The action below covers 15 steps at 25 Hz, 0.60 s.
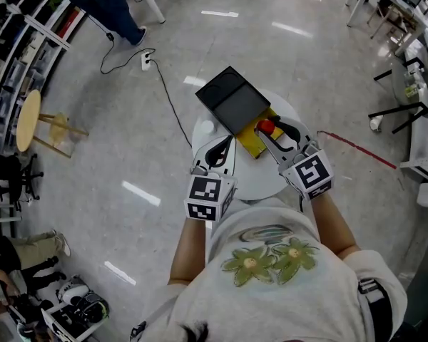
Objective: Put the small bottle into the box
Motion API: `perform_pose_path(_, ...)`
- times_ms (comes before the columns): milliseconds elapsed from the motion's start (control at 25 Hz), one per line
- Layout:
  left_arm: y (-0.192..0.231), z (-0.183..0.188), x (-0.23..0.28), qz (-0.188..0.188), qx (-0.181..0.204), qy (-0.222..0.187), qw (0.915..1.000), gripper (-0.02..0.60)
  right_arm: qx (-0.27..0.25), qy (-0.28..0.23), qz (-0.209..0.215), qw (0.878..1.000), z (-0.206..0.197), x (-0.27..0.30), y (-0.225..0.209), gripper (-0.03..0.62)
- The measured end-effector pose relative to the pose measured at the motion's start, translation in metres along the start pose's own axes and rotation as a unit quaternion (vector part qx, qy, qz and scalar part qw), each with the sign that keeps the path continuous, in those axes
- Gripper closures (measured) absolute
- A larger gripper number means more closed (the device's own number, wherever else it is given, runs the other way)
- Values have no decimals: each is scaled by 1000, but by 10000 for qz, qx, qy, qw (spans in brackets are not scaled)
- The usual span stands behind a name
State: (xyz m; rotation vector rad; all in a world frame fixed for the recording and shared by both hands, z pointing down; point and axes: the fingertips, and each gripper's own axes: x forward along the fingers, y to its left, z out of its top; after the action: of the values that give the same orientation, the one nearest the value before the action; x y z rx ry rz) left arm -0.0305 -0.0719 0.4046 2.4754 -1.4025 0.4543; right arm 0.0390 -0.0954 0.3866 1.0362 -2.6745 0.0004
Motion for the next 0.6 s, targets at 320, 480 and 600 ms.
perform_pose_path(320,0,-12,10,45,-88,146,9998,578,77,160,155,9997,-18,7,-4,448)
perform_pose_path(480,2,-14,14,72,-127,238,9996,578,104,248,229,9994,-26,13,-6,448)
perform_pose_path(600,6,-17,16,81,-145,293,9994,578,121,305,274,9991,-30,19,-6,448)
